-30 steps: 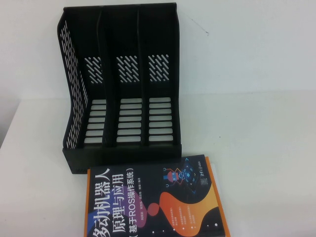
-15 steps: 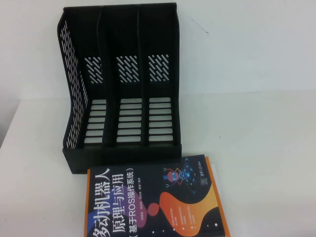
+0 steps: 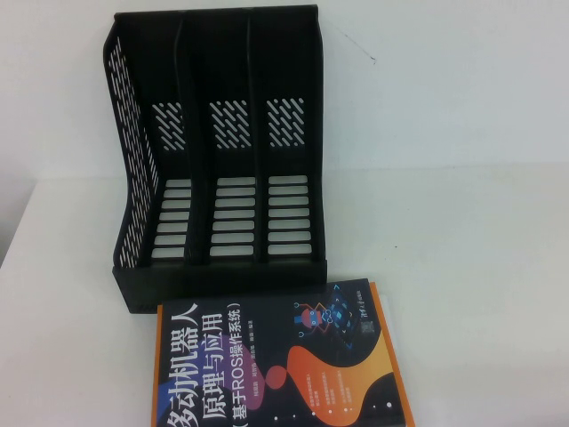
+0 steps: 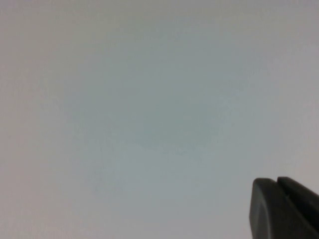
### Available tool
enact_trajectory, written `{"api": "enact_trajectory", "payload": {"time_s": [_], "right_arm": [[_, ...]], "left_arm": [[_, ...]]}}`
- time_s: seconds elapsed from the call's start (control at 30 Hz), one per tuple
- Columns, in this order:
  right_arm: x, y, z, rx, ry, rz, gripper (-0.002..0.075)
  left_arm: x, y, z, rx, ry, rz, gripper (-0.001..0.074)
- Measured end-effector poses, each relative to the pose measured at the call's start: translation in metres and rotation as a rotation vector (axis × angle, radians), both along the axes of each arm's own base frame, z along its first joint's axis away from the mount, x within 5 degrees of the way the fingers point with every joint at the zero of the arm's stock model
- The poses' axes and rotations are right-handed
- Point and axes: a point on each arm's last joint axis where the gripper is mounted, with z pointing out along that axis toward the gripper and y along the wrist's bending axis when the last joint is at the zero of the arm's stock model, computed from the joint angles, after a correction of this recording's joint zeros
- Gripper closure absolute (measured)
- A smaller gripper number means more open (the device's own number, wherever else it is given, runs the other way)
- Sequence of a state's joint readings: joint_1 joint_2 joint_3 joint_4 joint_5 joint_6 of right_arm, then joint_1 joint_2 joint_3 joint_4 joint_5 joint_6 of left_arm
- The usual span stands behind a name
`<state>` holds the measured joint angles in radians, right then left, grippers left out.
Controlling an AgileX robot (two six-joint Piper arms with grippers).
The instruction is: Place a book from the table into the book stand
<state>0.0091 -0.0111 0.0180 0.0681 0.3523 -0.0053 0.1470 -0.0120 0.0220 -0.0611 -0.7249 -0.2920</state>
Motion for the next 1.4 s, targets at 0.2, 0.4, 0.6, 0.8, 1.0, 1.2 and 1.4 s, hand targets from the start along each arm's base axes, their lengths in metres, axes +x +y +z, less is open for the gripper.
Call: {"api": "enact_trajectory", "payload": {"time_s": [0.2,0.4,0.6,0.8,1.0,1.2,1.4], "right_arm": [[0.000,0.000,0.000,0.000,0.000,0.000,0.0729],[0.000,0.000,0.000,0.000,0.000,0.000,0.0729],[0.000,0.000,0.000,0.000,0.000,0.000,0.0729],[0.000,0.000,0.000,0.000,0.000,0.000,0.0729],[0.000,0.000,0.000,0.000,0.000,0.000,0.0729],[0.000,0.000,0.000,0.000,0.000,0.000,0.0729],[0.000,0.000,0.000,0.000,0.000,0.000,0.0729]], "left_arm": [[0.002,0.000,-0.002,-0.008,0.036,-0.002,0.0738],[0.003,0.000,-0.003,-0.016,0.048,-0.009,0.0738],[0.003,0.000,-0.004,-0.021,0.050,-0.013,0.0738],[0.003,0.000,-0.004,-0.025,0.049,-0.017,0.0738],[0.006,0.000,-0.007,-0.030,0.091,-0.026,0.0738],[0.005,-0.002,0.021,-0.027,0.344,-0.026,0.0738],[-0.003,-0.003,0.068,-0.025,0.411,-0.013,0.0738]]}}
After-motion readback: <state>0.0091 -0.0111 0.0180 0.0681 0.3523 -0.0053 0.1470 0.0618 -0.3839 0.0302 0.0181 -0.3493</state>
